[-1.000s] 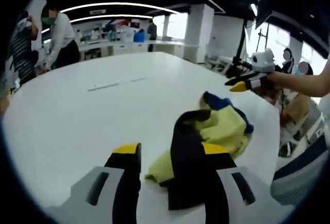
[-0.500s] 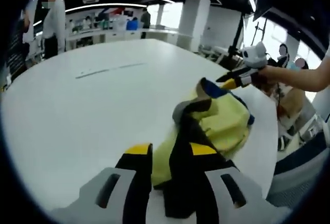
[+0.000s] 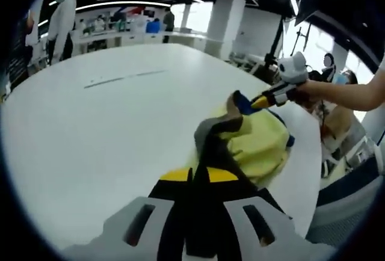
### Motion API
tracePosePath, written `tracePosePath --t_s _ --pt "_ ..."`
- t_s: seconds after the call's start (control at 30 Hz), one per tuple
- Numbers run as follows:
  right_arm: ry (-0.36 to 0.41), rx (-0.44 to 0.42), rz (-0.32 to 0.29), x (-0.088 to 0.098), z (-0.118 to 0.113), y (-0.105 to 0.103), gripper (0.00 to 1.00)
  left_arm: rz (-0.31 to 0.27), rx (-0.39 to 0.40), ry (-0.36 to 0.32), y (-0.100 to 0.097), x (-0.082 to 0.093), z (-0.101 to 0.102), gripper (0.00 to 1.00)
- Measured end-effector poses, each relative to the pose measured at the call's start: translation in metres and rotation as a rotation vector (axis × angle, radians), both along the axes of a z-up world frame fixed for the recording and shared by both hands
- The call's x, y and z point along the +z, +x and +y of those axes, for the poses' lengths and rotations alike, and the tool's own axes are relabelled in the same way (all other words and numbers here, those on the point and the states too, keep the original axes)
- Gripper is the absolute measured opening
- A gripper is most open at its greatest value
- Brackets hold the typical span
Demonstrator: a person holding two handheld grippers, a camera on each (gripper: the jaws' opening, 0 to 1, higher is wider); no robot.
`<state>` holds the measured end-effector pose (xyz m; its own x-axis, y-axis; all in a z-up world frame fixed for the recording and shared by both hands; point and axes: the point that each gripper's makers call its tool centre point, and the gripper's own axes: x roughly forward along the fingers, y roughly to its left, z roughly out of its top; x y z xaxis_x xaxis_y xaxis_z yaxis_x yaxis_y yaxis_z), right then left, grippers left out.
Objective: Fold the garment on the visible template until the final outline fits inside the template.
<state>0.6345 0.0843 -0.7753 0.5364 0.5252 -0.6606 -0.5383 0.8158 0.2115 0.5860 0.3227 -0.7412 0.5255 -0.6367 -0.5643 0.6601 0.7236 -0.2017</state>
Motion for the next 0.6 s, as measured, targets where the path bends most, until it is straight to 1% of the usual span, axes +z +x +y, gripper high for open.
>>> tracePosePath --t_s 0.07,0.1,0.17,0.27,0.33,0.47,0.6 --pt "0.003 -0.006 0.007 0.0 0.0 -0.001 0.02 0.003 0.003 -0.002 -0.001 0.001 0.0 0.0" --pt "0.005 -0.007 0.012 0.0 0.0 -0.003 0.0 0.015 0.011 -0.012 -0.002 0.002 0.0 0.0" --pt "0.006 -0.005 0.013 0.001 0.001 -0.004 0.0 0.013 0.022 -0.024 -0.002 0.003 0.001 0.0" --pt "0.0 0.005 0.0 0.004 0.001 -0.006 0.0 -0.013 0.037 -0.024 -0.003 0.007 0.003 0.0" --pt "0.003 0.006 -0.004 0.007 0.001 -0.006 0.0 -0.033 0.034 -0.031 -0.003 0.012 0.002 0.0" --pt "0.009 0.015 -0.02 0.013 0.001 -0.008 0.0 -0.067 0.031 -0.017 -0.003 0.02 0.003 0.0" --pt "0.01 0.028 -0.051 0.023 0.002 -0.008 0.0 -0.096 0.028 -0.015 -0.003 0.031 0.004 0.0"
